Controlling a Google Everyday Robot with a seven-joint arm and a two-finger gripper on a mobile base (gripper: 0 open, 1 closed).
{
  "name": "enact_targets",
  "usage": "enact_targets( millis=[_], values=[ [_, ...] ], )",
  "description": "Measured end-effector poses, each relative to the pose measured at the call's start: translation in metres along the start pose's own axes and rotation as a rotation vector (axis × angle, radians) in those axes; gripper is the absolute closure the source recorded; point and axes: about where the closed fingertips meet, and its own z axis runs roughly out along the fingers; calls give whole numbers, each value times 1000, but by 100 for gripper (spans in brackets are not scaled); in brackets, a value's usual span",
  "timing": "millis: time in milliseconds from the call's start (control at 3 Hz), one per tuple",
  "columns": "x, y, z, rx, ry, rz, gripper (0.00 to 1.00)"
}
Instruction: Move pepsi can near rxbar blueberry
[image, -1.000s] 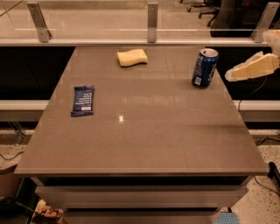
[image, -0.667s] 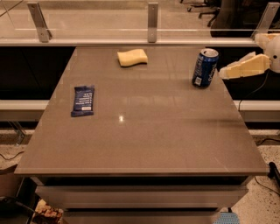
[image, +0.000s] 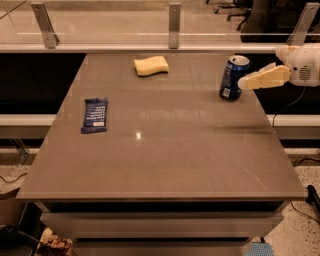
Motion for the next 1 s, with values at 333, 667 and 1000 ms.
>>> enact_targets(
  millis=[333, 667, 1000],
  values=[
    [5, -1, 17, -15, -24, 18, 0],
    [8, 0, 47, -41, -87, 35, 0],
    [8, 2, 48, -44, -87, 35, 3]
  ],
)
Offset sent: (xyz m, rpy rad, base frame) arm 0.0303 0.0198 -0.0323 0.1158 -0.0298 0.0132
